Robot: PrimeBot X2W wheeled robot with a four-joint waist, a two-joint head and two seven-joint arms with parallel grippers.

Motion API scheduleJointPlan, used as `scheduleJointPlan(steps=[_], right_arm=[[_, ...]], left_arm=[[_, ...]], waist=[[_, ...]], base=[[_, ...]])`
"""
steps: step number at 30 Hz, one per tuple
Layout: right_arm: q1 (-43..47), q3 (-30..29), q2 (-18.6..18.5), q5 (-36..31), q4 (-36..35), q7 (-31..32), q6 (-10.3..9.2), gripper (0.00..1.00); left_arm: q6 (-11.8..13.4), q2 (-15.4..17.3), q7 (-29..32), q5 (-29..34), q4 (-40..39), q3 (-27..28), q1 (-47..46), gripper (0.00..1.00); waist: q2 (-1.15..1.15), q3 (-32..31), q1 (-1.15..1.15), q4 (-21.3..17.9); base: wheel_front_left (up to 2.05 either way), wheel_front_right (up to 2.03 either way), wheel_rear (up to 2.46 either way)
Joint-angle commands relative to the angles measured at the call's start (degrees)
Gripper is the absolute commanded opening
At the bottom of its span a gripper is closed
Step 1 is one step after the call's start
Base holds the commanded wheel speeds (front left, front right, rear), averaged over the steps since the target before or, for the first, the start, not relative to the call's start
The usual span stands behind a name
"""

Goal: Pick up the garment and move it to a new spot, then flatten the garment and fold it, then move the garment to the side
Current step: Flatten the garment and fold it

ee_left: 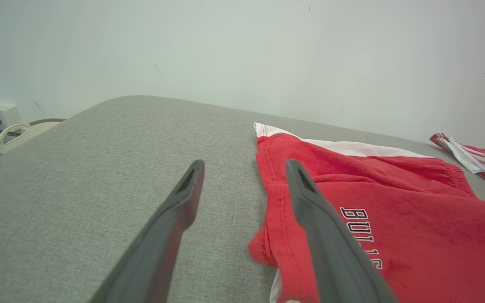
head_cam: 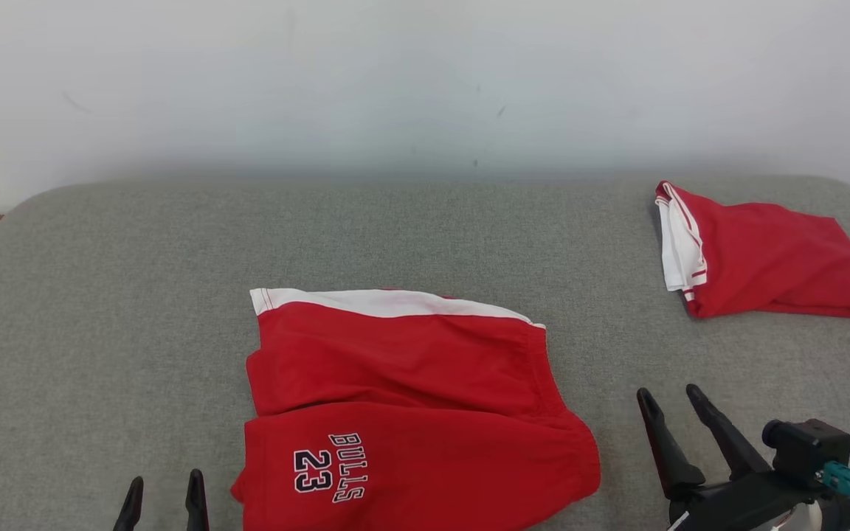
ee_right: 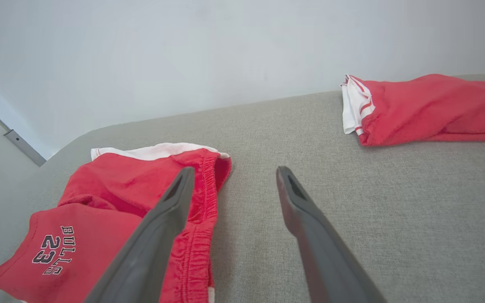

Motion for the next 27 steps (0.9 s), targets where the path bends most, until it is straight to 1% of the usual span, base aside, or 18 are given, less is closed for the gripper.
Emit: scheduleJointPlan(steps=[1, 5, 10, 18, 27], right_arm=[[0.44, -0.63, 0.7, -1.73, 0.3, -2.19, -0.07, 1.0], [0.72, -1.8, 2.33, -4.11, 0.99, -5.79, -0.07, 1.0], [1.01, -2.55, 3.76, -7.0, 2.12, -7.86, -0.07, 1.0], [1.39, -2.53, 4.71, -10.02, 3.25, -8.42, -0.07, 1.0], [1.27, -2.47, 5.91, -11.02, 3.99, -9.11, -0.07, 1.0]], left_arm=[[0.17, 0.03, -0.28, 0.75, -0.48, 0.49, 1.17, 1.0], [0.28, 0.03, -0.28, 1.18, -1.15, 1.24, 1.56, 1.0], [0.11, 0.47, -0.28, 1.91, -1.76, 2.24, 2.24, 1.0], [0.49, 2.29, -0.28, 4.09, -1.01, 2.12, 2.74, 1.0], [1.05, 2.74, 0.11, 3.83, -1.02, 1.79, 3.03, 1.0]], waist=[[0.0, -0.44, 0.0, -0.01], [0.0, -1.05, 0.0, -0.05], [0.0, -1.52, 0.0, -0.04], [0.0, -1.98, 0.0, 0.03], [0.0, -2.38, 0.0, 0.15]], base=[[0.0, 0.0, 0.0], [0.0, 0.0, 0.0], [0.0, 0.0, 0.0], [0.0, 0.0, 0.0], [0.0, 0.0, 0.0]])
